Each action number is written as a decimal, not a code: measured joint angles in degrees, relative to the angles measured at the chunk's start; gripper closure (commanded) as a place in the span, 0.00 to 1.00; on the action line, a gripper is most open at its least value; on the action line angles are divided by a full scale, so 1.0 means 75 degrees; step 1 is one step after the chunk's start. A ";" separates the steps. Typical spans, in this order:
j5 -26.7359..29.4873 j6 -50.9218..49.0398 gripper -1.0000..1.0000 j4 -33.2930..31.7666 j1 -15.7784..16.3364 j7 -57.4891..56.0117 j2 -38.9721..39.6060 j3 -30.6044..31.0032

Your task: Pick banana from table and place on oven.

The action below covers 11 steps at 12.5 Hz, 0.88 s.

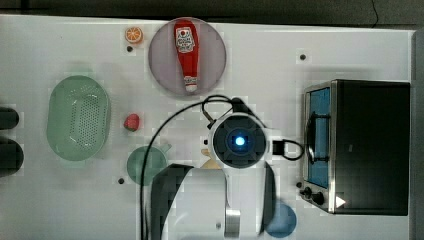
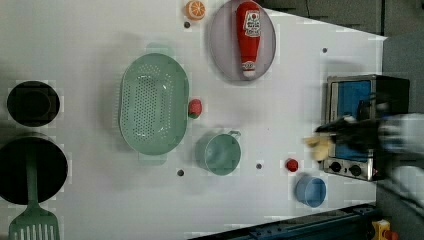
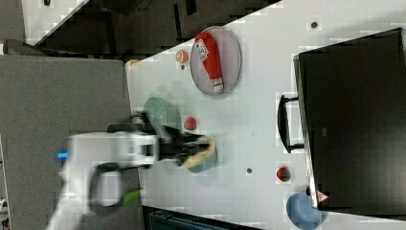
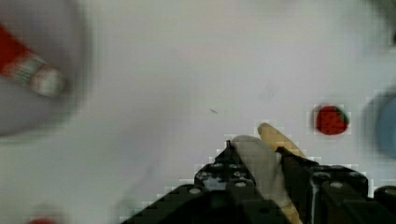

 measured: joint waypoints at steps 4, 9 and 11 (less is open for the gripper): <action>-0.0062 -0.2407 0.73 0.2253 0.0000 0.0004 -0.1306 0.0031; 0.0261 -0.2650 0.73 0.3469 0.0124 -0.0300 -0.0856 -0.0615; 0.0167 -0.2663 0.73 0.3447 0.0132 -0.0966 -0.0018 -0.1274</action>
